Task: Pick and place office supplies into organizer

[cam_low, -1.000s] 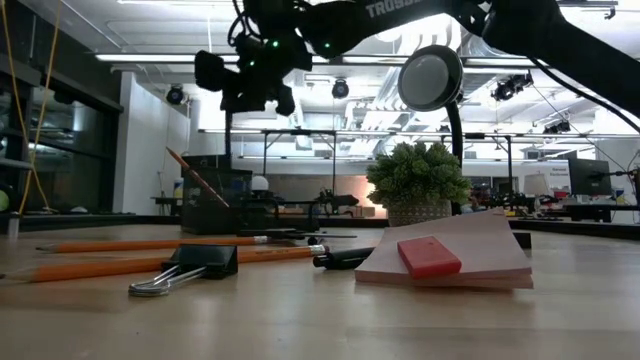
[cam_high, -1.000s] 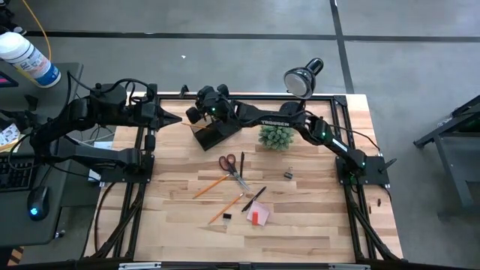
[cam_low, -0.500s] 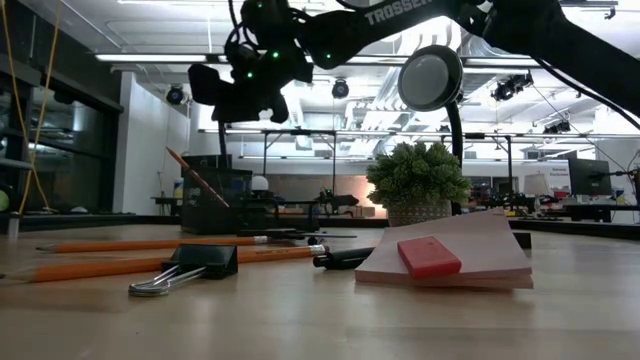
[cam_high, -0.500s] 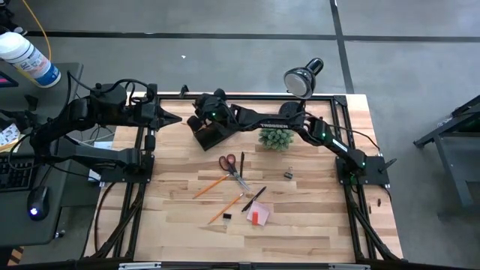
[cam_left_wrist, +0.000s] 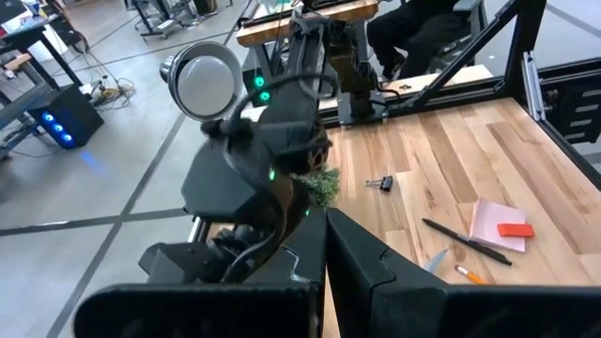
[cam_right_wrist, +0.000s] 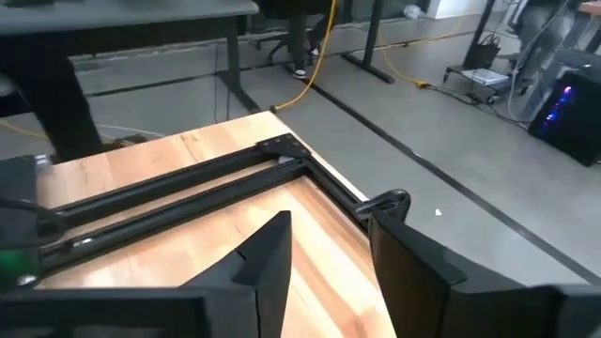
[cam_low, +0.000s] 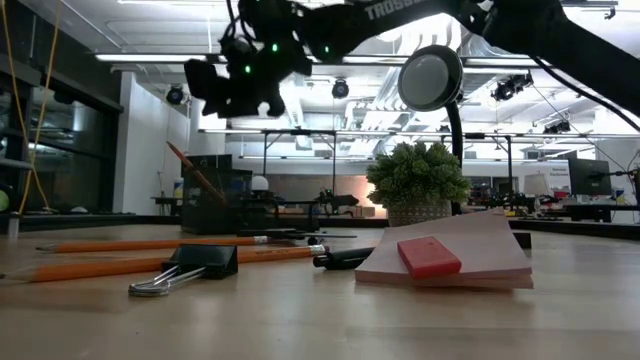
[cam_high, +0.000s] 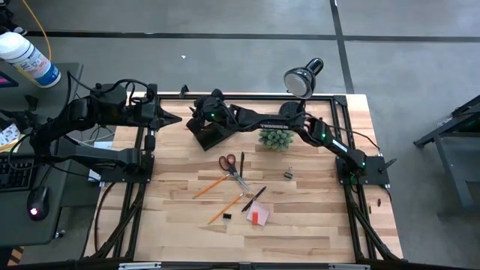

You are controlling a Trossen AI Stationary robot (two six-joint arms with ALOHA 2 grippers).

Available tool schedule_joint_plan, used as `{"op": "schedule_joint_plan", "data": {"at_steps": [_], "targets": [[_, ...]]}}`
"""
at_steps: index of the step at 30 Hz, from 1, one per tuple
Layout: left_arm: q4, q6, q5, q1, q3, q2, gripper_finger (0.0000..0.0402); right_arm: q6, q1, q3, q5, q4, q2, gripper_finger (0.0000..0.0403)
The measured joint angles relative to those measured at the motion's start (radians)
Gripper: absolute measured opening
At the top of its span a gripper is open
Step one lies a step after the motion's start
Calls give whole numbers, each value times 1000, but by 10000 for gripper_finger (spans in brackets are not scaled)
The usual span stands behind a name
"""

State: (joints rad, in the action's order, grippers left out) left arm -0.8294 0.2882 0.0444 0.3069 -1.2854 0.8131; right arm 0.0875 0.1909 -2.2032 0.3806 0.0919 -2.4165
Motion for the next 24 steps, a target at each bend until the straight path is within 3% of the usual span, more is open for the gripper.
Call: {"op": "schedule_joint_plan", "data": {"at_steps": [6,12,17,24], "targets": [[-9,22,0,0,0,0,1,-61,-46,-154,-25,247,2,136],[-11,22,-1,0,1,-26,1,-52,-111,-108,31,488,114,129],[-11,22,-3,0,1,-58,1,122,-175,-106,80,730,146,130],[-10,4,-3,0,0,-73,1,454,-274,-105,85,919,140,129]]}}
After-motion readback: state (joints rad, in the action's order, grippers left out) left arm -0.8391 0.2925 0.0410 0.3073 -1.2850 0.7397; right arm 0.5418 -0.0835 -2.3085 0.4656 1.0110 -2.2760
